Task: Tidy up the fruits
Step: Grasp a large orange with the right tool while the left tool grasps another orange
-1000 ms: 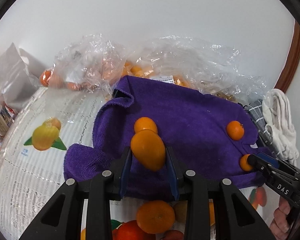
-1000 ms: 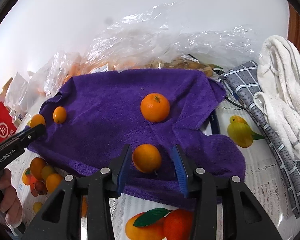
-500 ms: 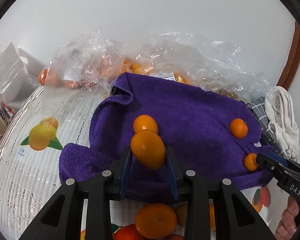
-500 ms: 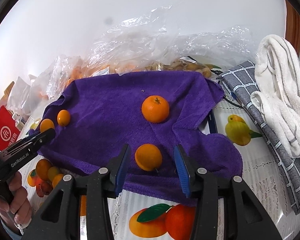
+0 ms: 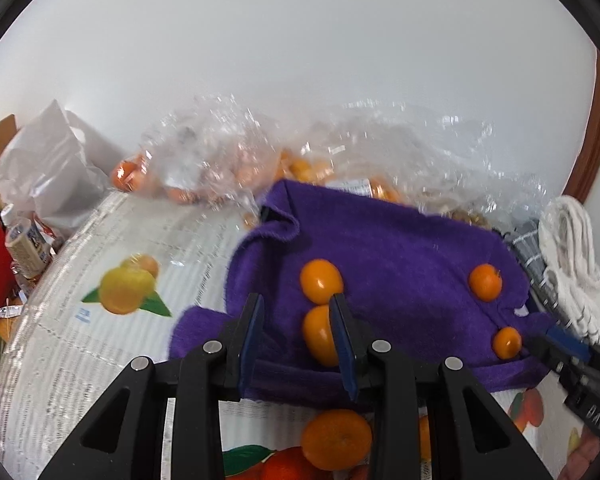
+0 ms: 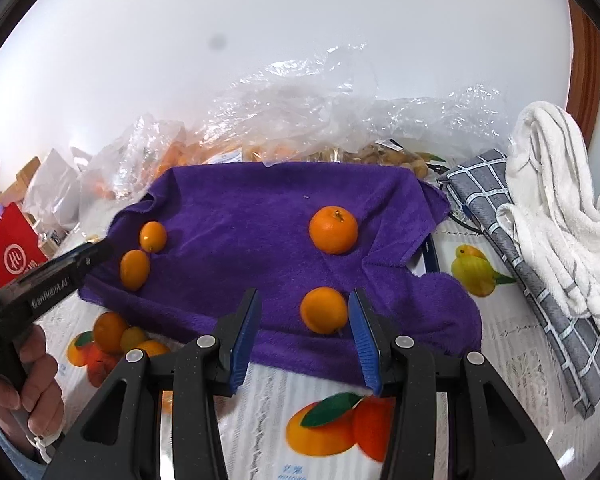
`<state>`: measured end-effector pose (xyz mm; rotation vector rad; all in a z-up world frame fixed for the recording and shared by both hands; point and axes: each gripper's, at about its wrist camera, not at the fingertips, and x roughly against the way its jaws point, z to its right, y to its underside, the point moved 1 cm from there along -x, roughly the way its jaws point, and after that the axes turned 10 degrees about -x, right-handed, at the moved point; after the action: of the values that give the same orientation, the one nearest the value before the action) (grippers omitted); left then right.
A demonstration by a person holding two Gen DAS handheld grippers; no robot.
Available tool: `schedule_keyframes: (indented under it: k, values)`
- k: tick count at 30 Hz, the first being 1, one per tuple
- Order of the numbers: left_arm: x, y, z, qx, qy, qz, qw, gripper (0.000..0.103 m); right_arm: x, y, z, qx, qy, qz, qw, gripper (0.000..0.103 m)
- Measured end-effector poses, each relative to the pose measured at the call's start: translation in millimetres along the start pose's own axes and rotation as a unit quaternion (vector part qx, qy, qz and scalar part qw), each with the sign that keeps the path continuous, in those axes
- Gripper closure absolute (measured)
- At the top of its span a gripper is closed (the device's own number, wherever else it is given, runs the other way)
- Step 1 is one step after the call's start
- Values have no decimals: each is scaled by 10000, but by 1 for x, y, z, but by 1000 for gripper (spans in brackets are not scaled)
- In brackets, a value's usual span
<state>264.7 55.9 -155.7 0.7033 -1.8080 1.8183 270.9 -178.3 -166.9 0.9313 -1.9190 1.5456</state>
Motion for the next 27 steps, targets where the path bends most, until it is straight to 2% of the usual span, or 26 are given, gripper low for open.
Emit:
schedule_keyframes:
  k: [2,9,16,21,23,27]
  values:
    - [9,-3,-5,85,-39,84,9999,58,6,5,-3,-3,-18,-13,10000,58]
    - [38,-3,-11,143,11,198,9997,56,20,41,-19,138,-252,-406,9988,58]
    - [48,42,-31,-23,-213,-155,9997,53,11,62,-44,526,-440,-743,9949,58]
    - [51,53,-49,230,-109,-269,9993,53,-1,68,-60,764,-427,-907,9920,58]
    - [49,53,-50,301,-113,-272,9991,53,-10,68,-67,935,-258,-914,9911,56]
    - [44,54,-44,158,-239,-303,9991,53,-24,66,-71,1085,-159,-963,9893,56]
